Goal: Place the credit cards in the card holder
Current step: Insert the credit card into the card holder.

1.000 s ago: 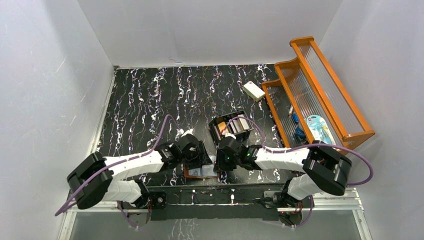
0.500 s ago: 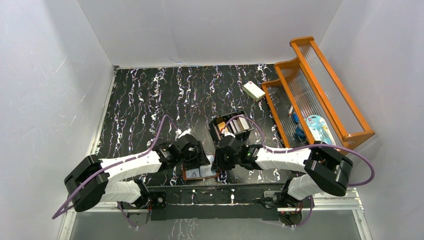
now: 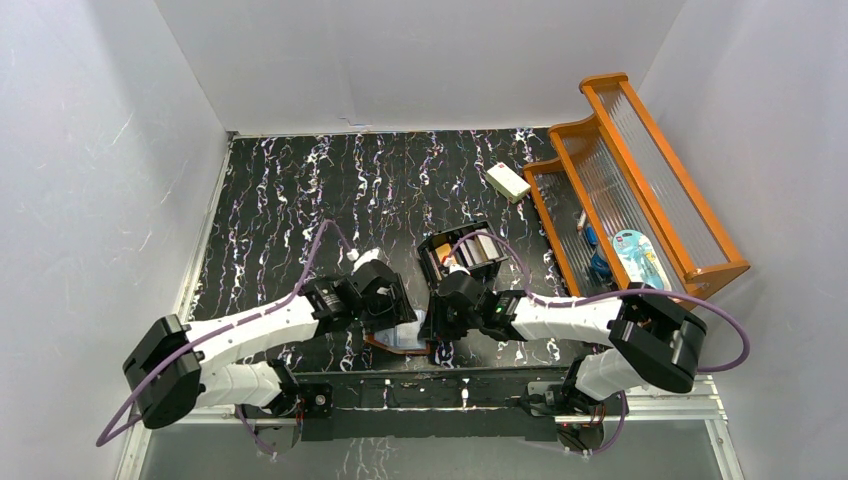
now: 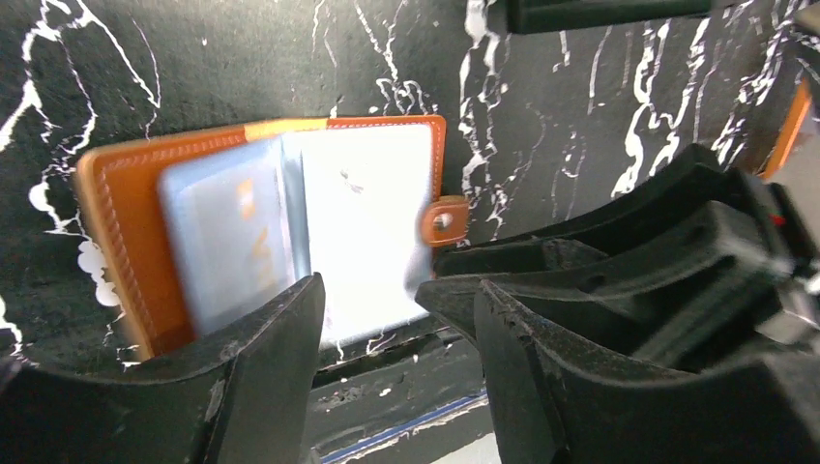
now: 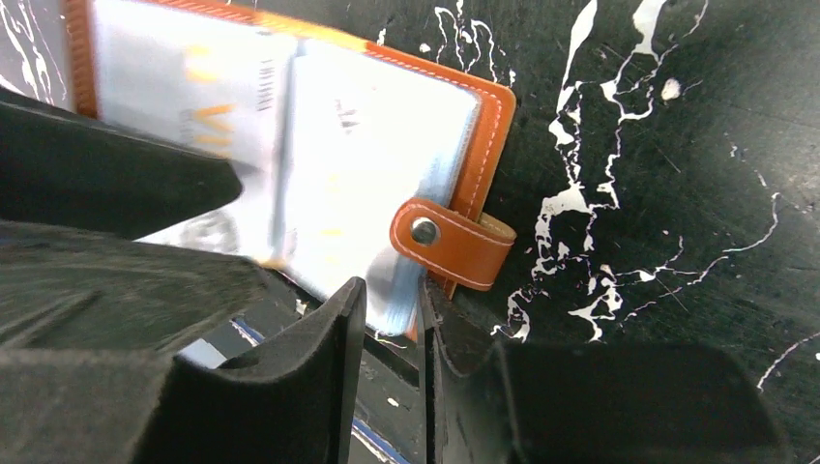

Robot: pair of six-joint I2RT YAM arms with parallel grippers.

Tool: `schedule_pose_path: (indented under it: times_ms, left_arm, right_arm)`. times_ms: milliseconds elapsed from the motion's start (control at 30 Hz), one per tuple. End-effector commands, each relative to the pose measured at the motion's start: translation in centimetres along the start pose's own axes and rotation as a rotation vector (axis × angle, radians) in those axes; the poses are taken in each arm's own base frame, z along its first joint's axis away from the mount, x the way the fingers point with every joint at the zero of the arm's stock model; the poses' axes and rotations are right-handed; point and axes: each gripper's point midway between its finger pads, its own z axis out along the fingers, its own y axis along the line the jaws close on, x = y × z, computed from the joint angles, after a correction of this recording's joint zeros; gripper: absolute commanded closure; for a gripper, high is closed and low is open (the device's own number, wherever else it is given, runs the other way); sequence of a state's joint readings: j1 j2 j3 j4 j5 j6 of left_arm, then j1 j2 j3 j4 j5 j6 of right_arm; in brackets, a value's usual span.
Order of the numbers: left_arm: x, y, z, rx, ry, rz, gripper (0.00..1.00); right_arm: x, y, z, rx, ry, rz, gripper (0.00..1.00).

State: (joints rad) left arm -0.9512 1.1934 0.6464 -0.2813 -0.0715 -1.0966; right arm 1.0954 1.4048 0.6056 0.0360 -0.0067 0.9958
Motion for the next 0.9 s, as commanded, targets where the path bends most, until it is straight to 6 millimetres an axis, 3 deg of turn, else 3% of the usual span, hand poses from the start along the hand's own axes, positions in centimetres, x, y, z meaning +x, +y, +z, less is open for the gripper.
schedule_pose_path:
  times_ms: [0, 200, 467, 667, 867]
  left_arm:
    - [-1.9, -0.2, -2.2, -0.033, -0.071, 0.030, 0.43]
    - [-2.1, 0.8, -2.5, -0.100, -0.056, 0.073, 0.41]
    - [-1.9, 4.6, -2.9, -0.217, -0.042, 0.067, 0.44]
    - [-1.6, 7.6, -3.3, -0.238, -0.031, 0.034, 0.41]
    - [-1.1, 7.7, -3.2, -0.138, -0.010, 0.043, 0.34]
  right_arm:
    - [-1.2, 1.4, -0.8, -0.040, -0.056, 0.000, 0.66]
    - [-1.4, 2.0, -0.9, -0.046, -0.057, -0.010, 0.65]
    - [-0.9, 4.3, -0.2, -0.080, -0.058, -0.028, 0.63]
    - [-1.1, 3.0, 0.4, -0.019, -0.078, -0.032, 0.59]
    - [-1.2, 1.9, 0.7, 0.010, -0.100, -0.060, 0.55]
